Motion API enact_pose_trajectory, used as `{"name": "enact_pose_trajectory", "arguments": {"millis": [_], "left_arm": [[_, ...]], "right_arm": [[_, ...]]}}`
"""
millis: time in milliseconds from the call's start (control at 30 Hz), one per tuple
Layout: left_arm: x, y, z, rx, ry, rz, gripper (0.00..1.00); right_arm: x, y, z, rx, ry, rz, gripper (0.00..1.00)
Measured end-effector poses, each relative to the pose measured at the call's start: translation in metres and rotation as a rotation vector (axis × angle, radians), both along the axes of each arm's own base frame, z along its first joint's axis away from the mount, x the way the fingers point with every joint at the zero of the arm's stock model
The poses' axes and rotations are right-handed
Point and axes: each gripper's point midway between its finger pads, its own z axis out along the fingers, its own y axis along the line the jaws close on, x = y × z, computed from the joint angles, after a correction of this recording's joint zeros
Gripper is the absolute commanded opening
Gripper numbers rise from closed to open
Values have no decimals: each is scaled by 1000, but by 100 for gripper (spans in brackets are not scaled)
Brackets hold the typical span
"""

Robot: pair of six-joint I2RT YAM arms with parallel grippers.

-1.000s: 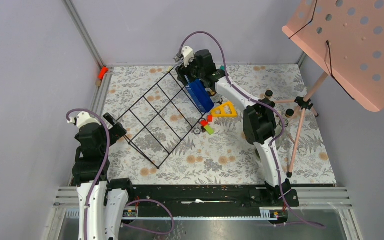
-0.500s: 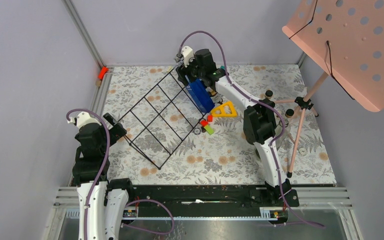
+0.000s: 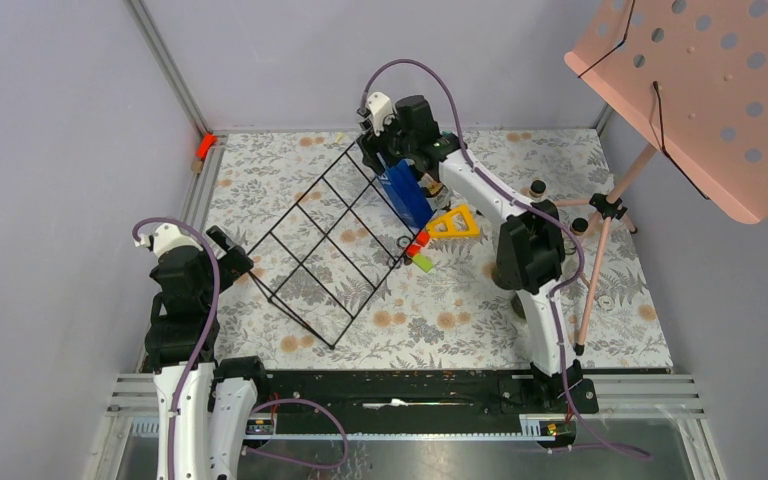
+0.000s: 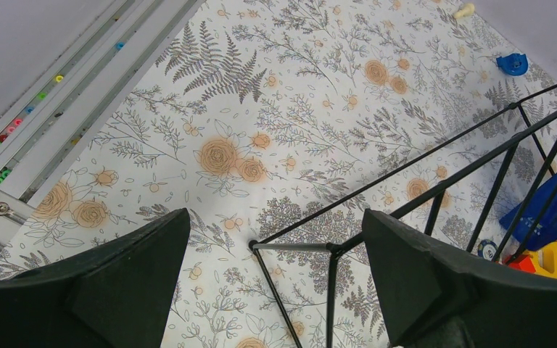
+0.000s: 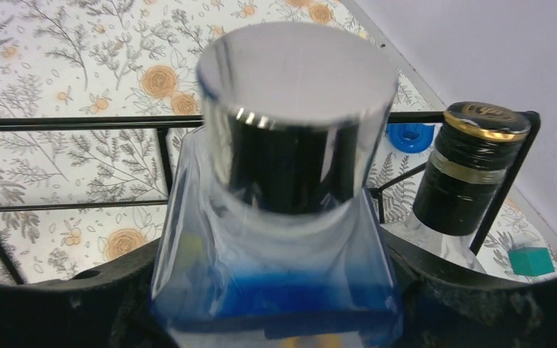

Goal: Take the wine bottle off the wine rack

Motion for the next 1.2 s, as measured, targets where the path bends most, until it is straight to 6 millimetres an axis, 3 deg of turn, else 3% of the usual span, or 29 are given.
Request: {"name": "enact_pose_trajectory", "arguments": {"millis": [300,500,733,1200], "left_arm": [[0,0,0,0,0,0,99],[0,0,0,0,0,0,99],[0,0,0,0,0,0,99],[0,0,0,0,0,-1,99]], "right_arm": [[-17,-10,35,17,-80,29,0],[-30,-19,31,0,-90,39,0],[-44,-29,39,-6,-106,45,0],[-79,-62,111,40,-217,-13,0]]}}
